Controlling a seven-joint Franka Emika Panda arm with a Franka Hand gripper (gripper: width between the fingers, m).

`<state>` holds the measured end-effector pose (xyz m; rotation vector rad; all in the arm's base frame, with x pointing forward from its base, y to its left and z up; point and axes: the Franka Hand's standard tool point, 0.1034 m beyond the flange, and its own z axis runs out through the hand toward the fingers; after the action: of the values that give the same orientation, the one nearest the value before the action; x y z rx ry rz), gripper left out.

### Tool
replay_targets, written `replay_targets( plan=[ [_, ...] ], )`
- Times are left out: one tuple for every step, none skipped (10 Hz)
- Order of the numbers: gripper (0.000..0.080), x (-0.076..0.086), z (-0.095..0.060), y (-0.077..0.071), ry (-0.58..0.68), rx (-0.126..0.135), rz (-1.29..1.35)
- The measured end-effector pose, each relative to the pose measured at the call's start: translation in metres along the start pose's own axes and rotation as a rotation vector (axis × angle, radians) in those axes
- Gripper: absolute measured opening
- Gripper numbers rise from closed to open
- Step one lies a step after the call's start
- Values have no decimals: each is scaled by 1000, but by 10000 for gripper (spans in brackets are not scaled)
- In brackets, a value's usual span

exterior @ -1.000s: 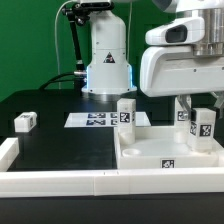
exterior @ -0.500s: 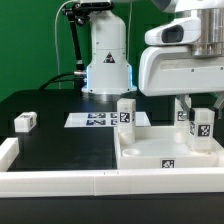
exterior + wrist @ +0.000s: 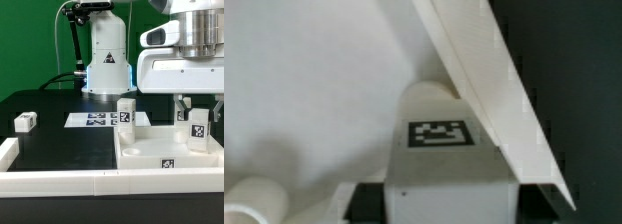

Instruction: Assemble square table

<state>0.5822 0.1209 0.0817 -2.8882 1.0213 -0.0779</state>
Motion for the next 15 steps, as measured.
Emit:
replay_targets(
  plan=[
    [291,-1,0,0,1,-2,100],
    [291,-1,0,0,-3,0,212],
    [291,-1,1,0,-5,1,288],
    [291,-1,1,1,-11,4,369],
    [291,0,1,1,-17,8,443],
    [291,0,1,1,-18,8,458],
    [291,0,1,1,-23,12,540],
    [291,0,1,1,-26,14,577],
    [312,0,1,1,-28,14,619],
    [312,-1,1,1,-29,13,575],
    [523,-1,1,1,-33,9,501],
    [523,-1,1,1,-31,9,438],
    [621,-1,1,1,-30,10,332],
    [621,0,0,1,-28,12,209],
    [643,0,0,1,-27,14,114]
  ],
)
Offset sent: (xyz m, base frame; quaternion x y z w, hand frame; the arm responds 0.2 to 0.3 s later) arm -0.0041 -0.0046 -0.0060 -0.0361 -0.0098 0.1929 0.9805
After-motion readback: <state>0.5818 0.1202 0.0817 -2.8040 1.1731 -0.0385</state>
